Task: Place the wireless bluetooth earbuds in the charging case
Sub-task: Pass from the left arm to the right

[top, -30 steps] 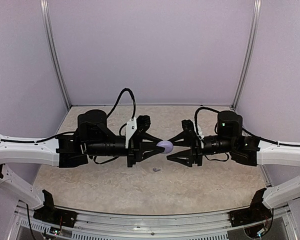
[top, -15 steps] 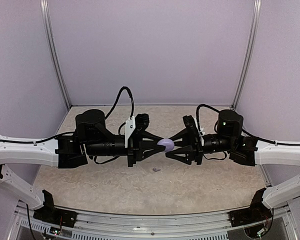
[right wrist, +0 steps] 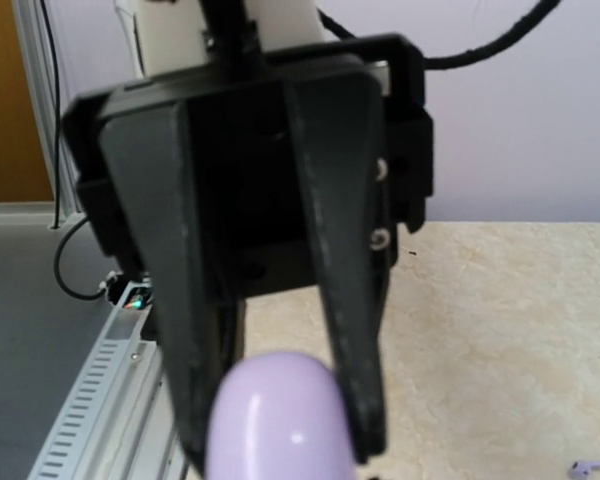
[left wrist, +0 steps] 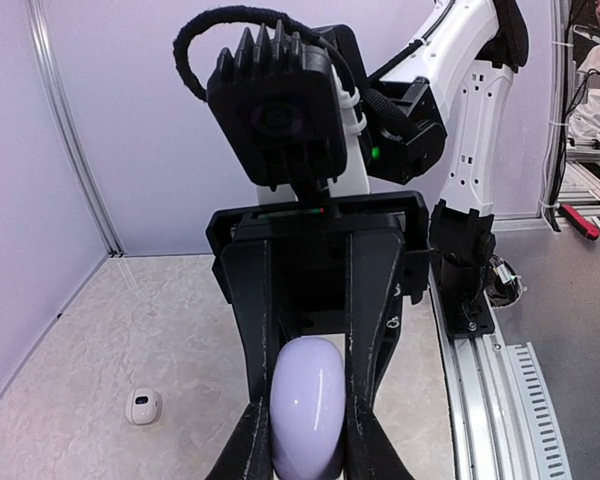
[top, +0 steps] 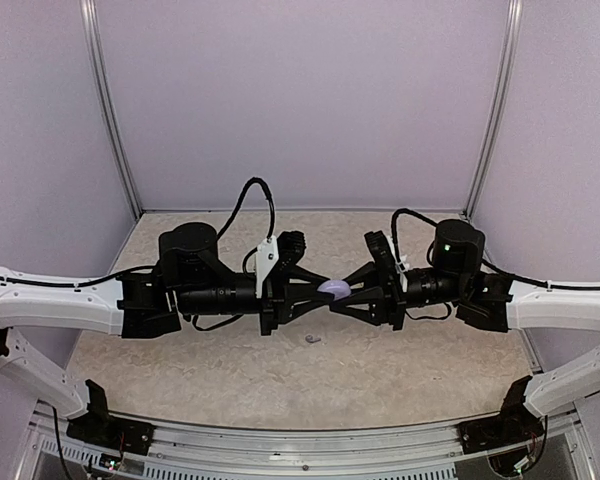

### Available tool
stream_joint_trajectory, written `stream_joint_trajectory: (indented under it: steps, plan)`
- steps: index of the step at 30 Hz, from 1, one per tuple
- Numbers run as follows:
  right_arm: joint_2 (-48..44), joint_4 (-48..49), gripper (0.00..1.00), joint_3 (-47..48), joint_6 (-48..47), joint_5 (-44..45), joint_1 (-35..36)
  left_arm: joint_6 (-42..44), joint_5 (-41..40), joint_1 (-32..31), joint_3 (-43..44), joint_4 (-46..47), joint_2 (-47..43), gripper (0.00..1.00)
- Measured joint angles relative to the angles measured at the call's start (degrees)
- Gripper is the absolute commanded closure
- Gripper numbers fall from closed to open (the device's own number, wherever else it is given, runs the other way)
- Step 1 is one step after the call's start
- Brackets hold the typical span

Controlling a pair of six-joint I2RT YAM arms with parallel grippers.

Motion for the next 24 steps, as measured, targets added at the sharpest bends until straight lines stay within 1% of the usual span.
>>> stream_joint_trajectory:
  steps: [1, 2, 3, 5, 8, 13, 16, 17, 19, 21, 22, 24]
  plan:
    - [0.02, 0.15, 0.7, 0.0, 0.04, -0.04, 0.0, 0.0, -0.04, 0.0, 0.0, 0.0, 0.0, 0.9]
    - [0.07, 0.2, 0.64, 0.0, 0.04, -0.07, 0.0, 0.0, -0.17, 0.0, 0.0, 0.02, 0.0, 0.9]
    - [0.09, 0.22, 0.6, 0.0, 0.35, -0.11, 0.0, -0.02, -0.17, 0.0, 0.0, 0.02, 0.0, 0.9]
    - [0.26, 0.33, 0.59, 0.0, 0.98, -0.2, 0.0, 0.0, -0.17, -0.04, 0.0, 0.02, 0.0, 0.9]
    - [0.59, 0.52, 0.61, 0.0, 1.31, -0.2, 0.0, 0.0, -0.17, -0.04, 0.0, 0.04, 0.0, 0.9]
    - [0.85, 0.57, 0.73, 0.0, 1.77, -0.17, 0.0, -0.02, -0.24, -0.04, -0.09, 0.15, 0.0, 0.9]
    - [0.87, 0.59, 0.78, 0.0, 1.79, -0.24, 0.0, -0.07, -0.7, -0.04, -0.35, 0.81, 0.0, 0.89]
    - [0.9, 0.61, 0.79, 0.0, 1.7, -0.26, 0.0, -0.07, -0.79, -0.04, -0.39, 0.9, 0.0, 0.84]
    - [0.87, 0.59, 0.82, 0.0, 1.66, -0.24, 0.0, -0.33, -1.01, -0.04, -0.42, 0.96, 0.0, 0.71]
    - [0.9, 0.63, 0.83, 0.0, 1.57, -0.24, 0.0, -0.72, -1.31, -0.04, -0.46, 1.11, 0.0, 0.6]
    - [0.9, 0.61, 0.84, 0.0, 1.57, -0.15, 0.0, -0.68, -1.46, -0.09, -0.46, 1.14, 0.0, 0.58]
    - [0.9, 0.52, 0.85, 0.0, 1.51, -0.13, 0.0, -0.92, -2.01, -0.15, -0.5, 1.4, 0.0, 0.57]
